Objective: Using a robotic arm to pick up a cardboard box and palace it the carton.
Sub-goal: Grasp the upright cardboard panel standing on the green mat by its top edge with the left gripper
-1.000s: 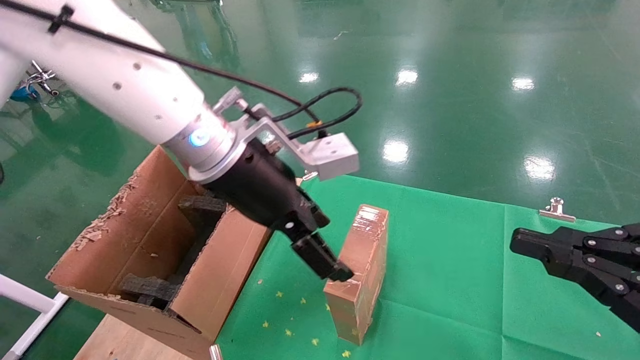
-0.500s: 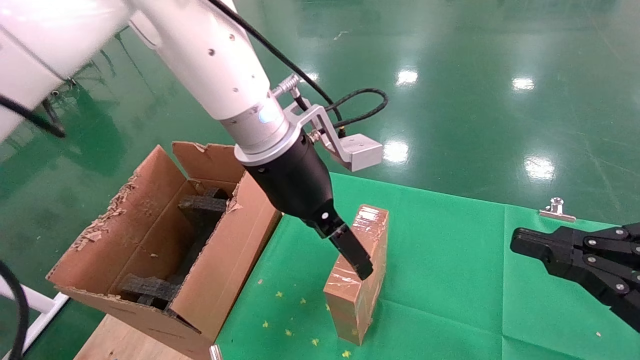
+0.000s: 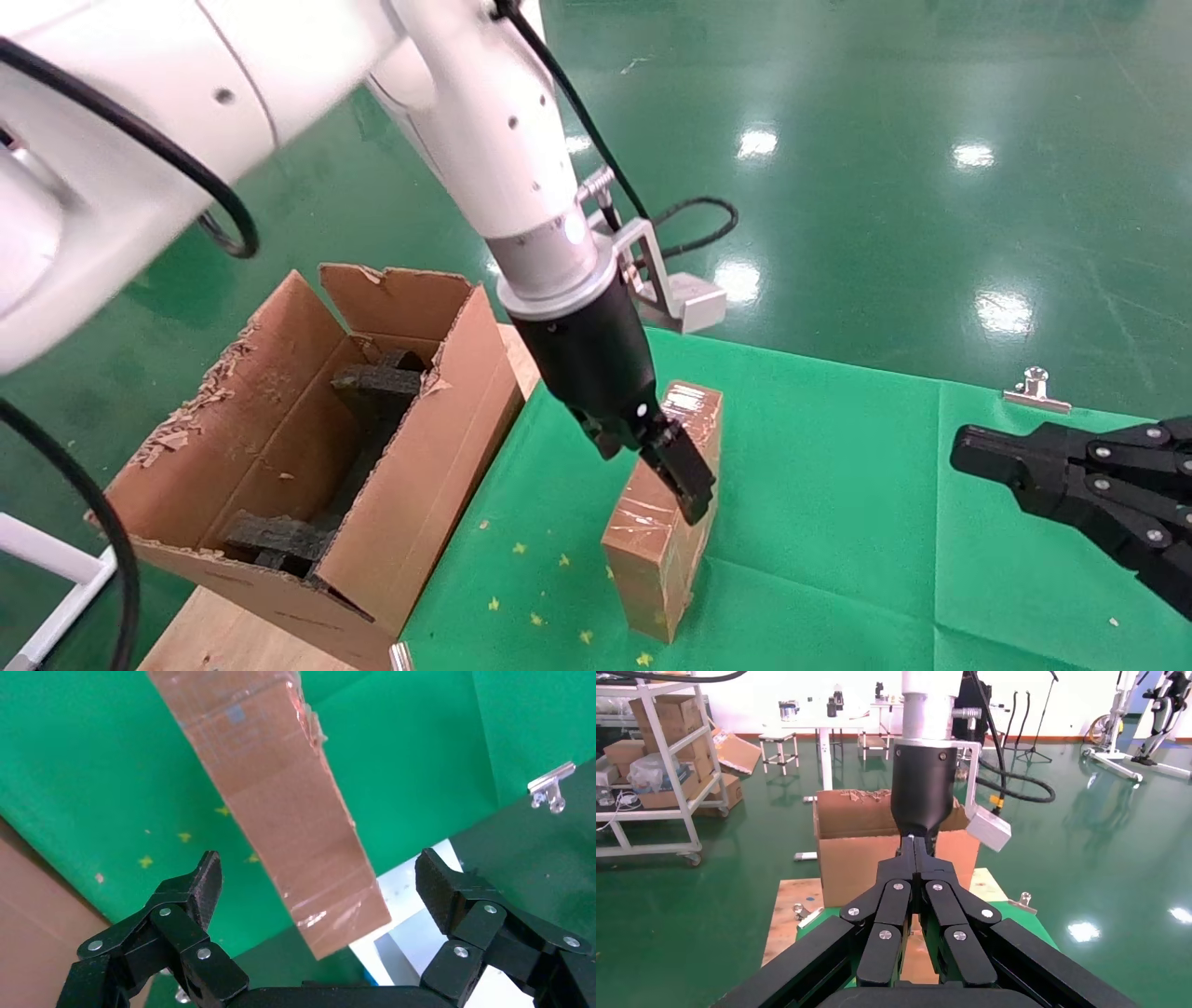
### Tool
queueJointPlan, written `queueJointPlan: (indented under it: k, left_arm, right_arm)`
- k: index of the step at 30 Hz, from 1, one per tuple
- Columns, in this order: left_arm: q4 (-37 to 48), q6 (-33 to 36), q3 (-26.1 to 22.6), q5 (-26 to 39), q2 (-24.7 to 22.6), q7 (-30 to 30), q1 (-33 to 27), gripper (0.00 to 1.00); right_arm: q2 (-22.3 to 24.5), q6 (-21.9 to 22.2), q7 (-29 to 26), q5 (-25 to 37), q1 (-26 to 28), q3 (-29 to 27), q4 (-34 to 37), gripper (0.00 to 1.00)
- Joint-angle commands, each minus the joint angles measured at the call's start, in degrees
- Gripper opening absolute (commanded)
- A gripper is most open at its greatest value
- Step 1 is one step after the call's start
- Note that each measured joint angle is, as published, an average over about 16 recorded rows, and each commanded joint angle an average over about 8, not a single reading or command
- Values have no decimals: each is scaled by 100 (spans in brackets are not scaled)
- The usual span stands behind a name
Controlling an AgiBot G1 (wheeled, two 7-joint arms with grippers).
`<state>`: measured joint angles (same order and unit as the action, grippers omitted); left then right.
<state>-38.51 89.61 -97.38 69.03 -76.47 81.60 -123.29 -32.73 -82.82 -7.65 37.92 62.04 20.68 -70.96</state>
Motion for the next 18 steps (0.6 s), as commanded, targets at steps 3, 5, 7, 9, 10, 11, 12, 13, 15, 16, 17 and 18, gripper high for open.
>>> queueJointPlan:
  k: [3, 5, 7, 9, 10, 11, 12, 13, 15, 16, 17, 18]
  left_arm:
    - [115, -81, -136, -53, -104, 31, 64, 100]
    - [120, -121, -168, -51, -123, 76, 94, 100]
    - [117, -150, -190, -42, -135, 113, 114, 100]
    - [109, -183, -210, -36, -151, 150, 129, 100]
    - [104, -195, -219, -32, -159, 165, 134, 100]
    - [98, -206, -226, -28, -166, 177, 138, 100]
    - [92, -216, -232, -26, -171, 183, 141, 92]
    - [89, -223, -236, -26, -176, 186, 144, 80]
    - [79, -239, -244, -24, -185, 194, 151, 55]
    - [77, -240, -243, -22, -185, 194, 152, 42]
    - [77, -239, -241, -21, -183, 193, 152, 30]
    - [77, -238, -240, -20, -180, 192, 152, 17]
  right_arm:
    - [0, 0, 0, 0, 0, 0, 0, 0]
    - [0, 0, 0, 0, 0, 0, 0, 21]
    - [0, 0, 0, 0, 0, 0, 0, 46]
    - [0, 1, 0, -1, 0, 0, 0, 71]
    - [0, 1, 0, -1, -1, 0, 1, 83]
    - [1, 1, 0, -1, -1, 0, 1, 96]
    - [1, 1, 0, -1, -1, 0, 1, 100]
    - [1, 2, 0, -1, -1, 0, 1, 100]
    - [1, 2, 0, -2, -2, 0, 2, 100]
    - [1, 2, 0, -2, -2, -1, 2, 100]
    - [1, 2, 0, -2, -2, -1, 2, 100]
    - [1, 2, 0, -2, -2, -1, 2, 100]
